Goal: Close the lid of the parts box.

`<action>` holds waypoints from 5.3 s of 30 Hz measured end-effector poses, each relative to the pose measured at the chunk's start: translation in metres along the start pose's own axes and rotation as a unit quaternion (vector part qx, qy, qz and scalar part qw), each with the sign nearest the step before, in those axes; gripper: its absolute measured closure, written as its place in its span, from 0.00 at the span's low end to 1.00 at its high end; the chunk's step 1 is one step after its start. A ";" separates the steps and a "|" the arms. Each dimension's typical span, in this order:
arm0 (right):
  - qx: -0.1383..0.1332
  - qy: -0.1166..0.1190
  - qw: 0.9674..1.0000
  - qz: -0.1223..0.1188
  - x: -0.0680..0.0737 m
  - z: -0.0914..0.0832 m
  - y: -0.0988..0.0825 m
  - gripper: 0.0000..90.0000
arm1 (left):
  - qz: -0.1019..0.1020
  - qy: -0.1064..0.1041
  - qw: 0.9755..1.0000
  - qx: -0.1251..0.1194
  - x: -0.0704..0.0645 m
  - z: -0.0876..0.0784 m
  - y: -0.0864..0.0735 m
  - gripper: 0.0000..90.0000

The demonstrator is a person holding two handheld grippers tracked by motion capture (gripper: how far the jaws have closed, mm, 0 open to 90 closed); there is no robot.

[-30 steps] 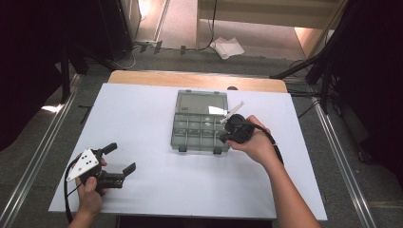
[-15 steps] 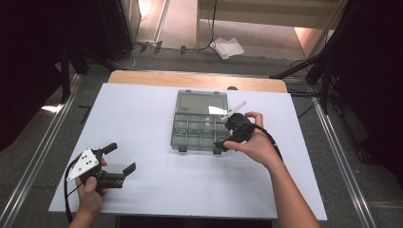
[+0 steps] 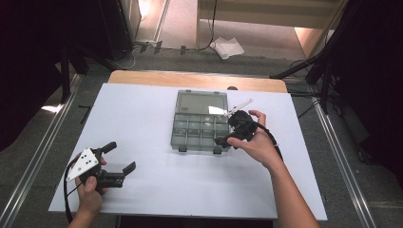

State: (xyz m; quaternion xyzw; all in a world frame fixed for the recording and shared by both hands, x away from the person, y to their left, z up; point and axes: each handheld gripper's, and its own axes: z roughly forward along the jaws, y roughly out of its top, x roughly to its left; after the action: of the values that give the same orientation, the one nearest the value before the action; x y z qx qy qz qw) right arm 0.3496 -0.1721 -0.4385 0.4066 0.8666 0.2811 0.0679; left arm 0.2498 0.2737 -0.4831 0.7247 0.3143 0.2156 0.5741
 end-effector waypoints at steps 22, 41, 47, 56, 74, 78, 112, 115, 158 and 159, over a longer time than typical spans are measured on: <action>-0.040 0.005 0.999 0.017 -0.014 -0.007 -0.001 0.00 | -0.046 -0.051 0.998 0.000 0.005 0.050 0.028 0.00; -0.059 -0.004 0.998 0.020 -0.025 -0.005 -0.004 0.00 | -0.040 -0.043 0.998 0.011 0.011 0.101 0.053 0.00; -0.067 -0.003 0.997 0.026 -0.030 -0.005 -0.004 0.00 | -0.038 -0.039 0.998 0.023 0.015 0.115 0.058 0.00; -0.075 0.003 0.996 0.041 -0.037 -0.002 -0.002 0.00 | -0.051 -0.045 0.997 0.036 0.024 0.138 0.065 0.00; -0.119 -0.005 0.988 0.102 -0.062 0.004 0.000 0.29 | -0.088 -0.030 0.990 0.108 0.030 0.192 0.072 0.14; -0.128 -0.007 0.985 0.119 -0.067 0.008 0.001 0.33 | -0.120 -0.014 0.984 0.132 0.035 0.206 0.072 0.21; -0.104 0.009 0.972 0.210 -0.104 0.056 0.014 0.68 | -0.208 0.016 0.953 0.219 0.063 0.263 0.061 0.62; -0.105 0.017 0.971 0.214 -0.106 0.059 0.015 0.68 | -0.208 0.012 0.952 0.226 0.061 0.267 0.061 0.61; -0.156 0.018 0.969 0.191 -0.101 0.055 0.001 0.94 | -0.203 -0.002 0.966 0.159 0.056 0.246 0.065 0.85; -0.155 0.013 0.970 0.189 -0.100 0.055 0.001 0.94 | -0.207 0.000 0.965 0.161 0.056 0.245 0.066 0.85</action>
State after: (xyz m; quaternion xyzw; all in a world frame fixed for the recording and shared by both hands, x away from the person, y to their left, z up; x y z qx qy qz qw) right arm 0.4360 -0.2221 -0.4949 0.5435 0.7212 0.4248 0.0644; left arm 0.4685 0.1331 -0.4828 0.7265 0.4880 0.0383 0.4822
